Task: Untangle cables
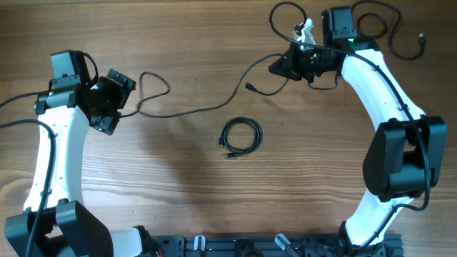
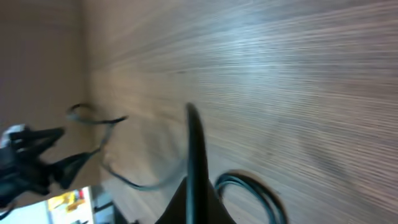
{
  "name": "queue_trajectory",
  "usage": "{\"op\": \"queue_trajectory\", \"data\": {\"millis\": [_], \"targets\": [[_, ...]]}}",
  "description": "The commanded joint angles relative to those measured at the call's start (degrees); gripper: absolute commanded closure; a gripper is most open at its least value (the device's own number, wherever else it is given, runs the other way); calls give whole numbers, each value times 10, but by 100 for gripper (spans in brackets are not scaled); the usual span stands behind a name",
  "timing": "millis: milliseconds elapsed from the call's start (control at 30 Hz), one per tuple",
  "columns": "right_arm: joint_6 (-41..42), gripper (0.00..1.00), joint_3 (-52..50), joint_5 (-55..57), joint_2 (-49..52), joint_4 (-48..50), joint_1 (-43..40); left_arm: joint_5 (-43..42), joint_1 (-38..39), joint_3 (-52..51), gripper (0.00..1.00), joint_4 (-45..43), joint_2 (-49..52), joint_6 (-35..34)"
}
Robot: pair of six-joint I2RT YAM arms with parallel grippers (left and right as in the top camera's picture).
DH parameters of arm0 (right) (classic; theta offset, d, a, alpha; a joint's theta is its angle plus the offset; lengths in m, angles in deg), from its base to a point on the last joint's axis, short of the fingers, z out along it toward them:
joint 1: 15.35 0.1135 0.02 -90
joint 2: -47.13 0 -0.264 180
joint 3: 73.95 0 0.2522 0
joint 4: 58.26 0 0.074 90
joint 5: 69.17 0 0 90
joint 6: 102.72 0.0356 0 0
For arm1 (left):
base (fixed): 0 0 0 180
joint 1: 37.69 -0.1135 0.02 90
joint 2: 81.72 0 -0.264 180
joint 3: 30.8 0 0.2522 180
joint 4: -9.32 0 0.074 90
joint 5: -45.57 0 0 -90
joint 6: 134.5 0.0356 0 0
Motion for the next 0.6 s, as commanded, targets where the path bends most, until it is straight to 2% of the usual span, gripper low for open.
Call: {"op": "queue_trajectory", "data": {"millis": [0,100,200,267,367,500,567], "targets": [[2,96,48,-4,-40,-9,-3,-9,-2,1,0,6,0,-3],[2,96,94,96,-129,-23,-3,-111,-2,1,0,-9,0,68],[21,96,99,92,-190,-15,-3,-113,-2,1,0,-9,0,67],[70,95,99,10,-206,33,-2,-133,5,-2,0,-5,0,67],[213,96,99,-131,-205,161,-1,-197,45,-2,0,-17,0,86],[242,96,99,-150,-205,190,18,-228,111,-2,0,-59,0,134],[289,96,99,-150,-205,223,33,-228,147,-2,0,-78,0,175]]}}
